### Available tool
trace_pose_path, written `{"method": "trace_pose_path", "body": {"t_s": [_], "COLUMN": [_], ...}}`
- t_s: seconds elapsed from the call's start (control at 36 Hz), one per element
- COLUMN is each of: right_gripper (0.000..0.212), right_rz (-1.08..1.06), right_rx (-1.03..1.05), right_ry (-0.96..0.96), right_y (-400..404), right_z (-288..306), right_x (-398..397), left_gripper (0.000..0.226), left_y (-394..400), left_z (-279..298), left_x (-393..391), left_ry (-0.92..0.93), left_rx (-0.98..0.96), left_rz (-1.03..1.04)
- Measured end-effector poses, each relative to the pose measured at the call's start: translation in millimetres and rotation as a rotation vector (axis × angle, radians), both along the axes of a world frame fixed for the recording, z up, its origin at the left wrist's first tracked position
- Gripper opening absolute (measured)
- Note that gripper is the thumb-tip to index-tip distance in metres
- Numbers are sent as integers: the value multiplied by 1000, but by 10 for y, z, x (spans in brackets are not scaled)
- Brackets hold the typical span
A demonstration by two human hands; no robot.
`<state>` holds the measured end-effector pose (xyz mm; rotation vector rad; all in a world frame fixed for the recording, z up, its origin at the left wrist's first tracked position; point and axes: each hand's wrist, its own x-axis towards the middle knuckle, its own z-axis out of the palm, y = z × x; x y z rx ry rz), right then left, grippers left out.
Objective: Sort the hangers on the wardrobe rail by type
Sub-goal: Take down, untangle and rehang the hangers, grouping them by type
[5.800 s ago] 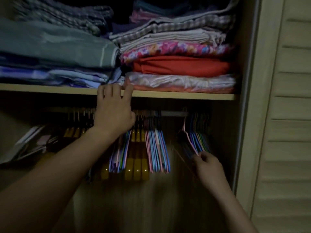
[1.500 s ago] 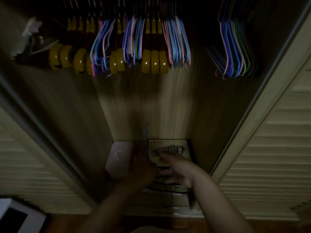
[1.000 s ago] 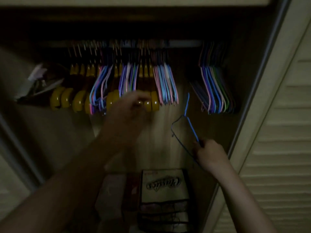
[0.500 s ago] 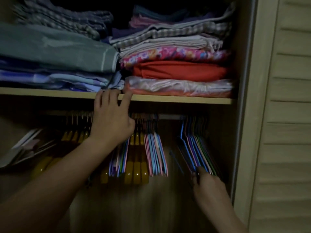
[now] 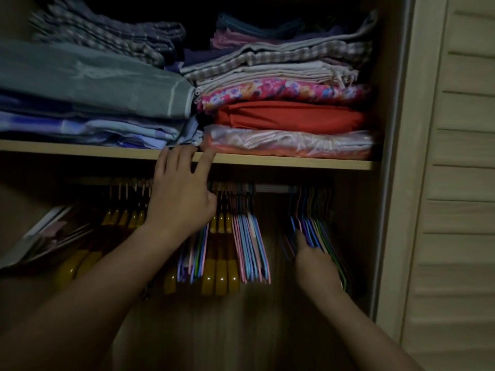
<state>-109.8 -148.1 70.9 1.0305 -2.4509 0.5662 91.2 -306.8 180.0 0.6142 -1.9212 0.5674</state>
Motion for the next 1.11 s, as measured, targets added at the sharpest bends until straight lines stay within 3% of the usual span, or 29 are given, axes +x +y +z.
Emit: {"method": "trace_pose_path", "body": {"t_s": [0.06, 0.14, 0.33, 0.44, 0.56, 0.69, 0.78, 0.86, 0.94, 1.11], "right_gripper": [69, 62, 53, 40, 16, 29, 36, 28, 19, 15], "right_rz": [-18, -74, -120, -120, 51, 307, 329, 340, 368, 381], "right_rx": [77, 169, 239, 146, -193, -278, -300, -373, -430, -500], "right_ry": [85, 185, 179, 205, 326, -298, -624, -890, -1029, -1018], "right_y": [-7, -18, 34, 60, -16, -216, -318, -407, -461, -460], "right_z": [-20, -43, 38, 62, 70, 135, 100, 21, -38, -33], "right_x": [29, 1, -95, -27, 139, 266, 226, 167, 155, 205], "left_gripper": [79, 79, 77, 75, 75, 77, 78, 79, 80, 81], "left_y": [10, 17, 41, 40, 40, 35, 26, 15, 14, 20], "left_z": [-9, -11, -3, -5, -15, -21, -33, -38, -34, -38], "left_x": [0, 8, 18, 17, 5, -1, 3, 2, 2, 3], "left_ry": [10, 17, 32, 40, 52, 57, 55, 46, 42, 39], "left_rx": [9, 16, 27, 32, 36, 34, 36, 29, 33, 45], "left_rz": [-11, -22, -44, -56, -62, -66, -63, -63, -63, -56]}}
